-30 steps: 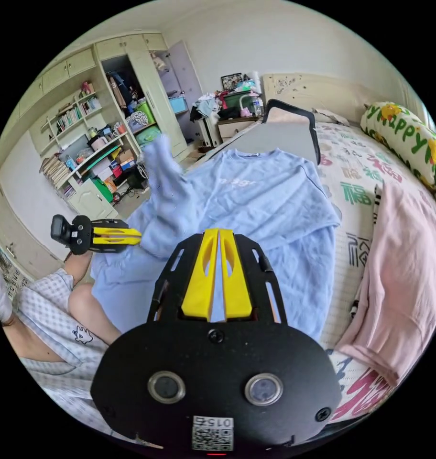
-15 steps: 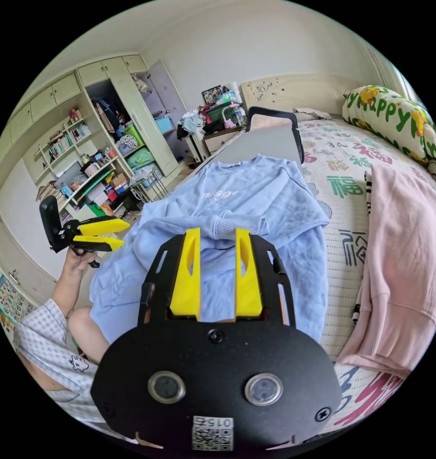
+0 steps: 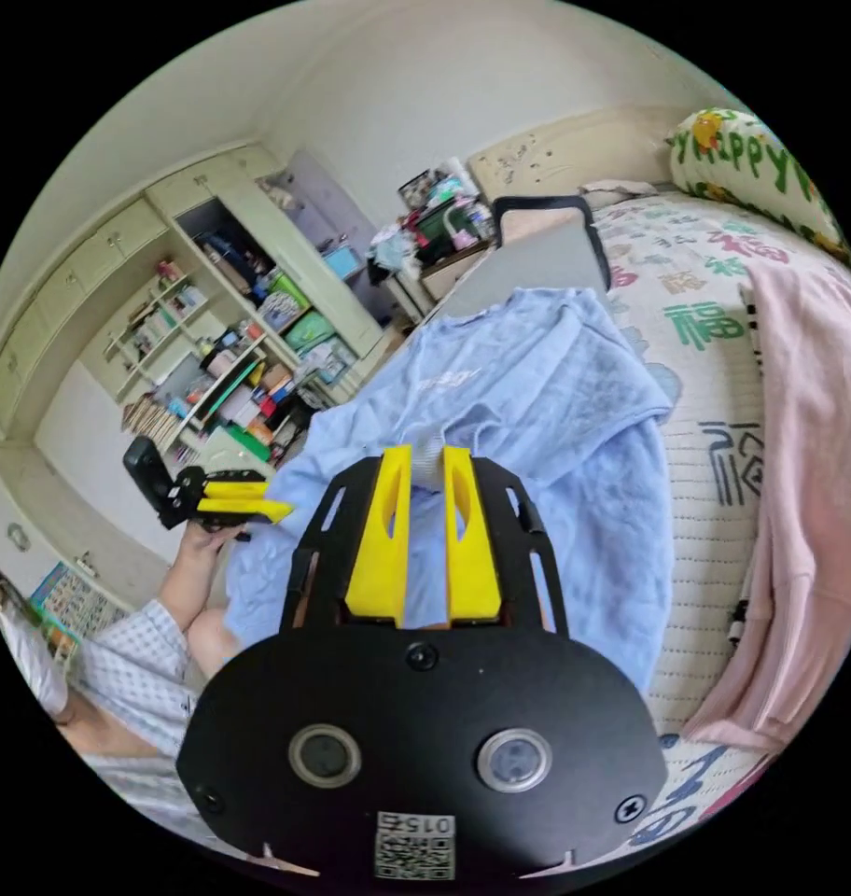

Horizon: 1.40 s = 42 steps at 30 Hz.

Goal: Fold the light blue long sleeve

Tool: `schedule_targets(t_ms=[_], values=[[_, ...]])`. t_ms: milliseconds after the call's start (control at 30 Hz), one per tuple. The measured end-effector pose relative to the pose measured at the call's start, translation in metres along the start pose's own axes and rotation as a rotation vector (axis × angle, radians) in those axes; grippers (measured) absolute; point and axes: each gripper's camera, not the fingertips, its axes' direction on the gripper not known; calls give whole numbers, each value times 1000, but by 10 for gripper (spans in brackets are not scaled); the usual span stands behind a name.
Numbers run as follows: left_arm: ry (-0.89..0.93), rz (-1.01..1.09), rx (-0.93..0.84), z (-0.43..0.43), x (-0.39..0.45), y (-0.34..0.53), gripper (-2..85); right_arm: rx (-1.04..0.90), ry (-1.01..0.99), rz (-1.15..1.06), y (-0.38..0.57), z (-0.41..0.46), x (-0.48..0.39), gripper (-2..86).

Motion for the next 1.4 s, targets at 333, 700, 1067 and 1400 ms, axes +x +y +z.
schedule_targets(t_ms=[333,700,1067,1400], values=[[66,-110,-16,-16,-39,48,29,23,-59,-403,50,-105,-107,-4],[209,-438,164,-53,-172,132,55,40,-191,-862,79,-127,-183,-5],[466,-924,252,10,-360,207,106,-180,83,-174,-148,107,-51,52],[676,-993,272,53,-440,226,116,-335,105,-104,-231,242,-7,96]])
